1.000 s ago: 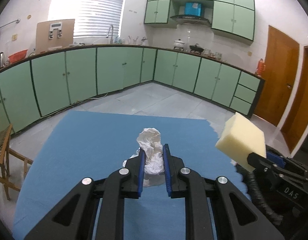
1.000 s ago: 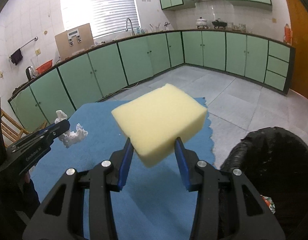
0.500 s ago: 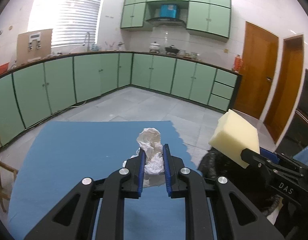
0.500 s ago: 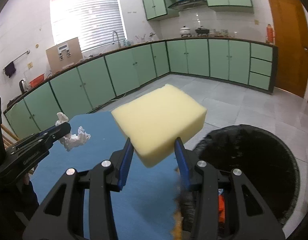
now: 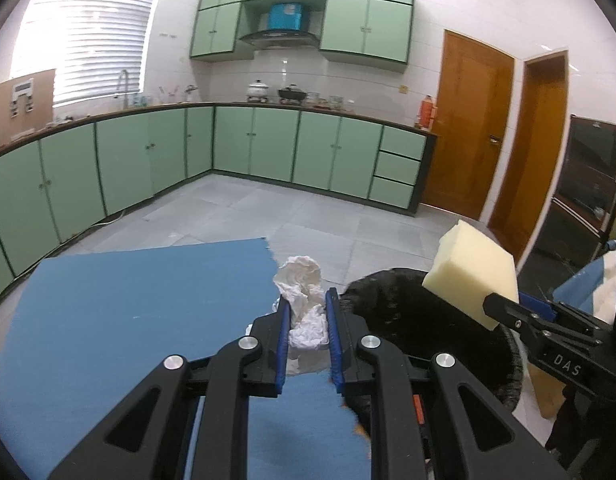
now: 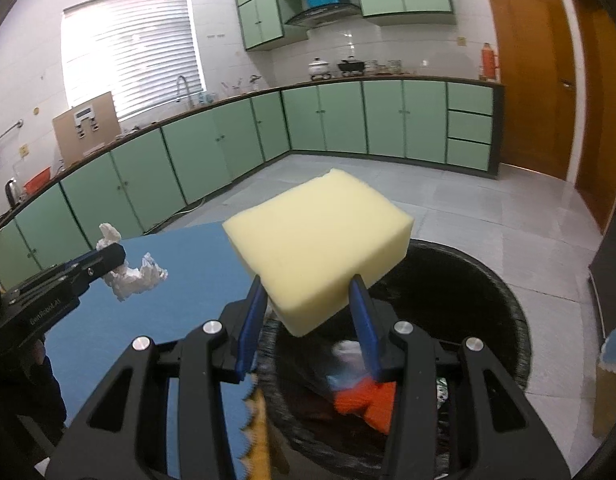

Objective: Collect trash
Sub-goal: 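Carry the tissue and yellow sponge over the black bin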

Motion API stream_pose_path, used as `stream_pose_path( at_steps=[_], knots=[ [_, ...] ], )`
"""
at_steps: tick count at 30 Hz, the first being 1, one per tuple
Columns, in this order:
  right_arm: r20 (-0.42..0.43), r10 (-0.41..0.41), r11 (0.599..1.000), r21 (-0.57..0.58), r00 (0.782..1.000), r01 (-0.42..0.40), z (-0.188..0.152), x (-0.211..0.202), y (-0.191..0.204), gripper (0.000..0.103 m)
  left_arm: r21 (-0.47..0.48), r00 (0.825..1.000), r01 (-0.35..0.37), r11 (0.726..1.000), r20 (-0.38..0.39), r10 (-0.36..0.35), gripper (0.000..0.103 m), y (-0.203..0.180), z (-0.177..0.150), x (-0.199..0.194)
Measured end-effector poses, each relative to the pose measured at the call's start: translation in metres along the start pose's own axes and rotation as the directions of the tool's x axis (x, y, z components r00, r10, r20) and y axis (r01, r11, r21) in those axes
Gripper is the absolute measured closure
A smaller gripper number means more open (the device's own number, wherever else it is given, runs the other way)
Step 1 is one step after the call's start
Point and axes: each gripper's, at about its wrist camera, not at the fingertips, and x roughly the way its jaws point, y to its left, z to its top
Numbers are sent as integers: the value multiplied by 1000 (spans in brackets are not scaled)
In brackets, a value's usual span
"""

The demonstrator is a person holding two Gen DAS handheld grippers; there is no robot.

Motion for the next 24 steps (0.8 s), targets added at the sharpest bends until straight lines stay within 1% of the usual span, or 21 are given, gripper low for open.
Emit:
stream_pose_path(
  at_steps=[4,7,14,17,24],
  knots=[
    [-2,-40,999,13,999,40,-8,-7,-22,63,22,999,42,999,0,-42,86,-22,-1,8],
    [-8,-62,998,29,998,62,-14,-8,-36,63,44,997,78,996,-8,-77,86,-44,-2,21],
    [-37,-112,991,67,993,114,-33,-6,-76,63,78,990,143,987,-31,-141,86,-83,-7,51],
    [-53,-127,988,78,990,131,-38,0,-92,63,92,986,161,983,-47,-158,86,-97,-11,66],
    [-93,-144,984,91,985,152,-47,22,-110,63,98,977,200,975,-96,-191,86,-124,-21,105]
  ],
)
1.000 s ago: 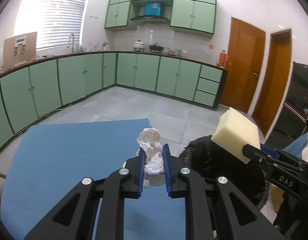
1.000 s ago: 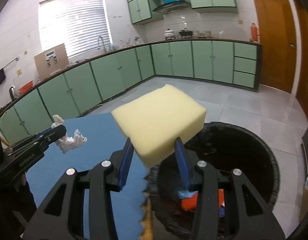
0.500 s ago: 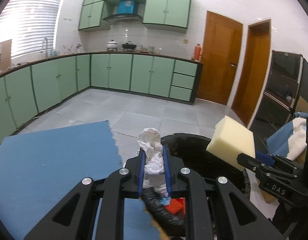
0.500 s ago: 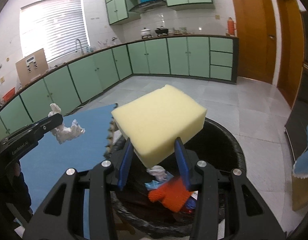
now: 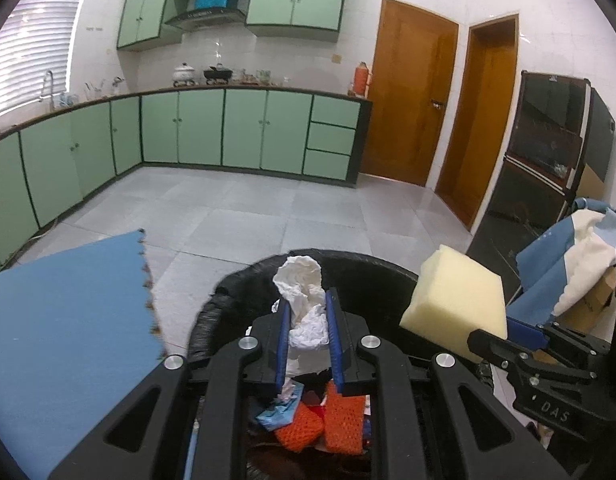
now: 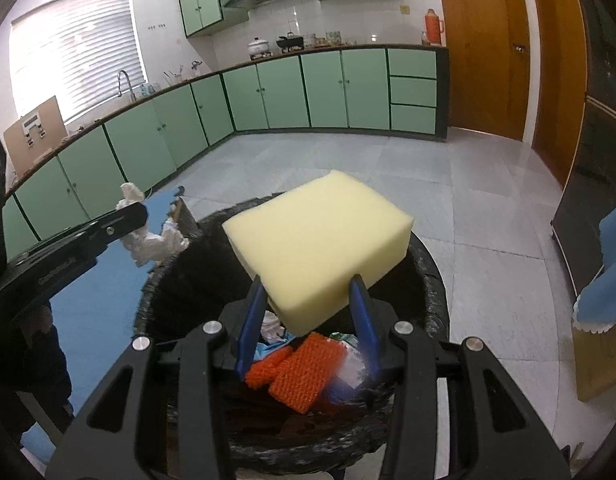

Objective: Collect trash
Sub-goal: 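Carry the tissue and yellow sponge over the black bin, then open both tools to drop the tissue and sponge into the bin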

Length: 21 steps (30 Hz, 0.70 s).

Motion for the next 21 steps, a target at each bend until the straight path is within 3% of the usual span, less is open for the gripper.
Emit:
stream_pose_path(
  at_steps=[12,16,18,20,21],
  knots=[
    [-72,-12,1000,25,997,14,-7,49,-20,62,22,995,-8,1000,-96,10,86,-4,-12,64],
    [-104,-26,1000,11,994,27,-10,65,-21,58,12,991,-14,1000,-130,15,81,1,-12,77],
    [-117,-39,999,2,992,40,-12,69,-21,41,0,991,-12,1000,-135,12,74,5,-10,78],
    [-113,-51,999,-5,992,51,-13,68,-20,37,-8,992,-18,1000,-128,17,63,8,-8,75],
    [-110,-57,998,-5,992,56,-14,67,-19,28,-14,993,-18,1000,-120,16,61,11,-6,72]
  ],
)
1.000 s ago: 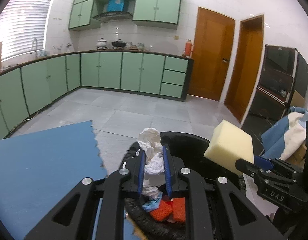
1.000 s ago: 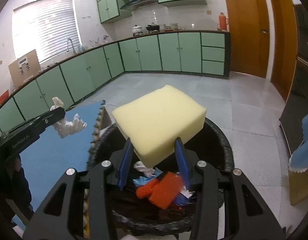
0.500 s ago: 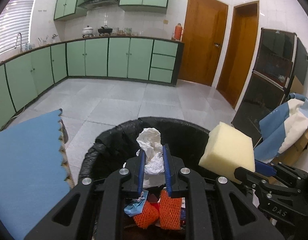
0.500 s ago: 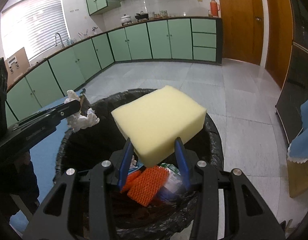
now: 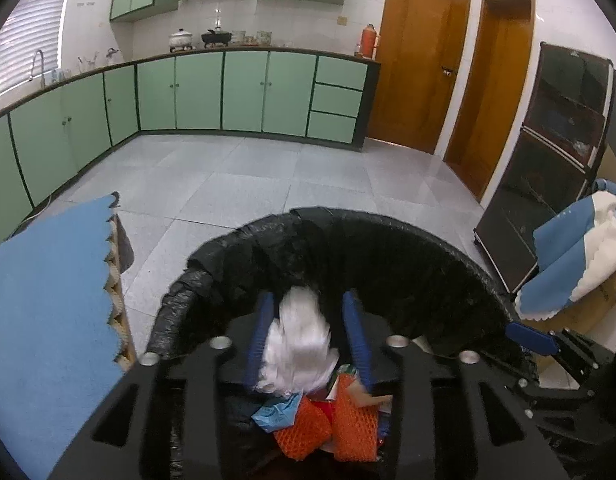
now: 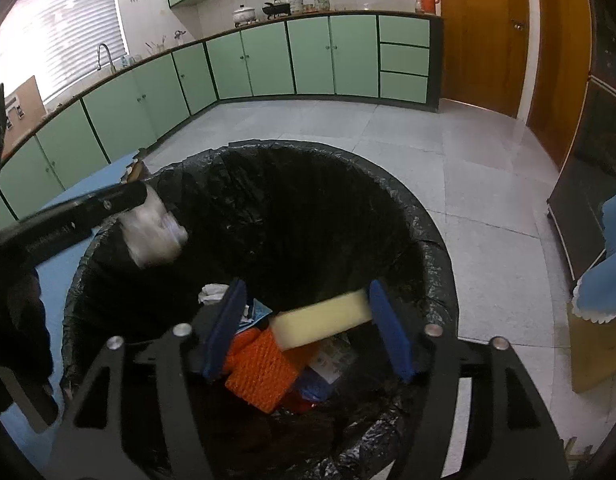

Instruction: Collect trash

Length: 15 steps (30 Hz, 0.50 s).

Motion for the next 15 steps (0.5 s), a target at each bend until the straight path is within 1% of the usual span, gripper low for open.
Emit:
stream_pose_path(
  at_steps=[3,5,7,11,15],
  knots=[
    [18,-24,1000,3,1000,24,-2,-8,2,13,-14,1000,-11,1000,18,11,49,5,3,-10],
    [21,-19,1000,13,1000,19,-2,-13,3,11,-28,1000,-9,1000,30,9,39,10,5,-19],
    [20,-10,1000,27,1000,10,-1,-20,6,10,-31,999,-12,999,43,13,34,13,7,-28],
    [32,10,998,54,999,-12,1,-36,11,9,-39,997,-18,999,70,21,25,21,10,-53],
    [47,33,997,68,998,-36,5,-55,19,8,-44,995,-43,998,92,47,20,28,9,-80]
  ],
)
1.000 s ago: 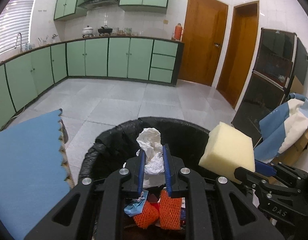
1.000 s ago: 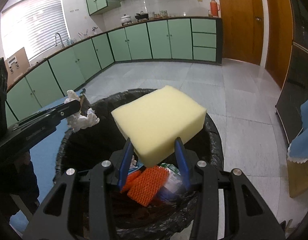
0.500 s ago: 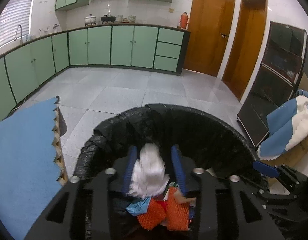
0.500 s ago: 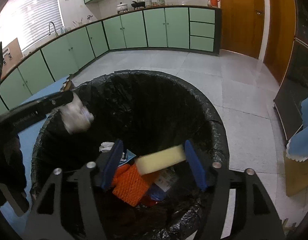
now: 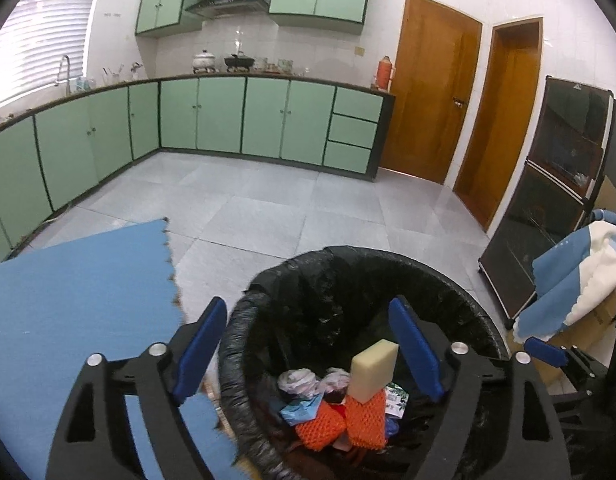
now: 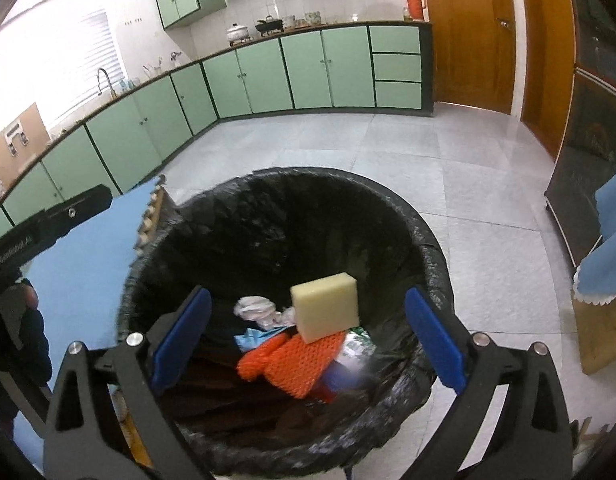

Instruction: Collect trash

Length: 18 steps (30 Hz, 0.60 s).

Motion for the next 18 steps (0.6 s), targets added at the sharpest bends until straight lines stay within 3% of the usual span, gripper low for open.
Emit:
stream_pose_path(
  at_steps=[8,18],
  knots=[
    [26,28,999,-34,999,-28,4,-38,24,8,3,999,-38,999,12,38,12,11,-11,-53],
    [39,62,997,-57,997,-60,2,-80,54,7,-4,995,-99,995,19,99,10,19,-27,-107]
  ],
)
